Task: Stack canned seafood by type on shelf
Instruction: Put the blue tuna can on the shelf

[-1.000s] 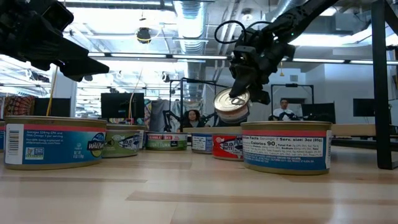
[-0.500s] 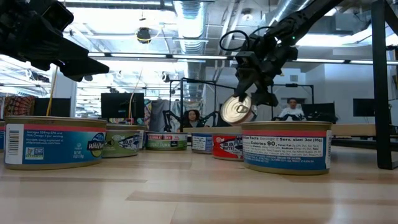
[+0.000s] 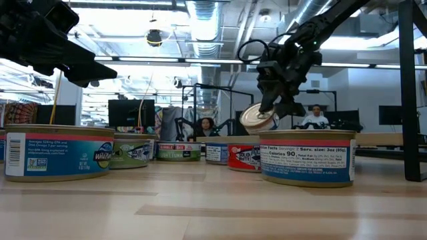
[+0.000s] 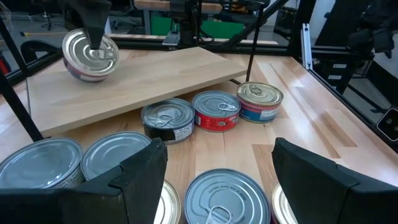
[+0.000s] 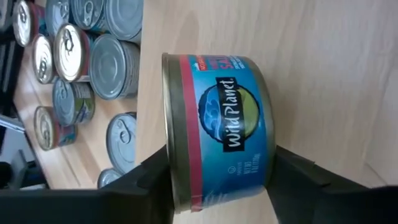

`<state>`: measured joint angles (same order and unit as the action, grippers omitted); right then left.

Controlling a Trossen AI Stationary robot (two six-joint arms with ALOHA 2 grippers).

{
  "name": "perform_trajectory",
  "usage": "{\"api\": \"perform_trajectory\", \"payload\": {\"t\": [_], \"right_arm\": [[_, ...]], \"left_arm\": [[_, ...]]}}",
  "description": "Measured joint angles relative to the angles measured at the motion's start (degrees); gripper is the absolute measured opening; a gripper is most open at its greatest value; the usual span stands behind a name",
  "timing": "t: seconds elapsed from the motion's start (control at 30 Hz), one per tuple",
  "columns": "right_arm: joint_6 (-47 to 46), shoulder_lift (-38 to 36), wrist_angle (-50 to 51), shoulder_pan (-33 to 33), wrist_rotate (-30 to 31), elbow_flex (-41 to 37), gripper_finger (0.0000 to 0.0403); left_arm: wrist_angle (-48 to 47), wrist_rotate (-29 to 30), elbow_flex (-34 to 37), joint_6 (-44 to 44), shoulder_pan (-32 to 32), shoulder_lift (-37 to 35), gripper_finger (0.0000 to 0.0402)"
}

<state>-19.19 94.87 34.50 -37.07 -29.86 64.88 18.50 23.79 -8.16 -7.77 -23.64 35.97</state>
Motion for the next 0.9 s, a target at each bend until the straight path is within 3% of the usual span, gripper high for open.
{"api": "perform_trajectory", "payload": {"t": [0.17, 0.43, 0.9], "right_arm": [[0.1, 0.0, 0.9, -1.1, -1.5, 0.0, 0.0217], [0.1, 0.0, 3.4, -1.8, -2.2, 0.0, 0.0314], [-0.3, 0.1, 3.2, -1.6, -1.7, 0.0, 0.0311]], "left_arm": [[0.0, 0.0, 0.0, 0.0, 0.0, 0.0, 0.0279], [0.0, 0.0, 0.0, 0.2, 0.0, 0.0, 0.0279], [-0.1, 0.0, 0.0, 0.2, 0.0, 0.0, 0.0279]]}}
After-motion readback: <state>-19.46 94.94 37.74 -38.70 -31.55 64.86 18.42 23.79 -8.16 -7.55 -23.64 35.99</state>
